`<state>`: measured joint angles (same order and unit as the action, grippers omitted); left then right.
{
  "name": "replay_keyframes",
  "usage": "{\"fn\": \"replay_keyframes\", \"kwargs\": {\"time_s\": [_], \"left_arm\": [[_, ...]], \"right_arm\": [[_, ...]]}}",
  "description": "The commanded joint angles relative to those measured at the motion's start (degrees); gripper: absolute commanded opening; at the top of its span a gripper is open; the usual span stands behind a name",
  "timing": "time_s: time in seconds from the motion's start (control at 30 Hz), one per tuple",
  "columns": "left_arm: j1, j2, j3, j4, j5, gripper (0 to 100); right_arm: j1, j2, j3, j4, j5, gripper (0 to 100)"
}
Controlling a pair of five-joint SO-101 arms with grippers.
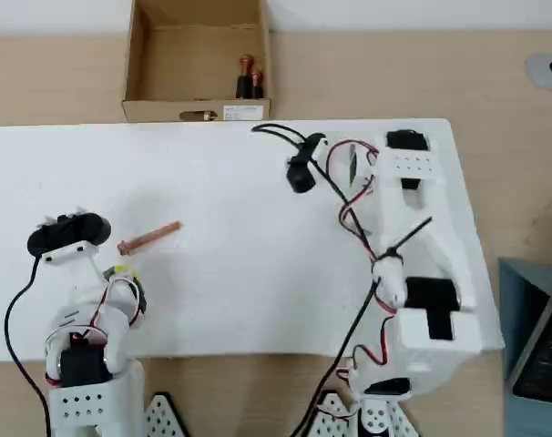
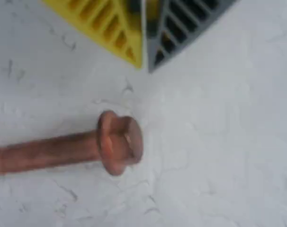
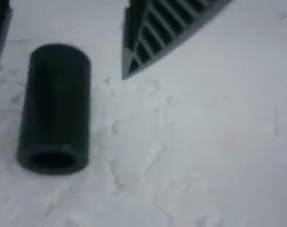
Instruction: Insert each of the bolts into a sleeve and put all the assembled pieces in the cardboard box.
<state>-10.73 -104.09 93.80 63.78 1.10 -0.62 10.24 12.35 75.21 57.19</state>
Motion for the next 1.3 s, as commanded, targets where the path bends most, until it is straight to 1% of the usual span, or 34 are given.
{"fn": "replay_keyframes", "kwargs": {"time_s": [0.0, 0.27, 0.33, 0.53, 0.63, 0.7, 0.83, 0.97, 1.1, 1.27], "left_arm": [[-0.53, -0.4, -0.44, -0.18, 0.09, 0], [-0.53, -0.4, -0.44, -0.18, 0.09, 0], [-0.53, -0.4, -0.44, -0.18, 0.09, 0], [-0.53, -0.4, -0.44, -0.18, 0.09, 0], [-0.53, -0.4, -0.44, -0.18, 0.09, 0], [-0.53, -0.4, -0.44, -0.18, 0.09, 0], [-0.53, -0.4, -0.44, -0.18, 0.09, 0], [-0.53, -0.4, -0.44, -0.18, 0.09, 0], [-0.53, -0.4, -0.44, -0.18, 0.09, 0], [-0.18, -0.4, -0.44, -0.18, -0.26, 0]], "right_arm": [[-0.04, 1.98, -4.18, -0.44, 0.53, 18.9], [-2.42, 6.37, -4.62, -1.14, 0.44, 18.7], [-2.59, 7.43, -4.44, -2.02, 0.35, 15.7], [-3.56, 10.33, -4.62, -3.34, 0.26, 1.4], [-4.09, 10.51, -4.7, -3.34, 0.18, 1.2], [-4.26, 10.42, -5.76, -2.81, -1.23, 1.2], [-4.97, 10.42, -12.0, 1.05, -4.84, 1.2], [-6.2, 10.24, -19.91, 7.03, -8.09, 1.2], [-6.2, 6.2, -28.09, 12.84, -10.9, 1.2], [-6.73, 0.04, -35.82, 20.66, -12.4, 1.2]]}}
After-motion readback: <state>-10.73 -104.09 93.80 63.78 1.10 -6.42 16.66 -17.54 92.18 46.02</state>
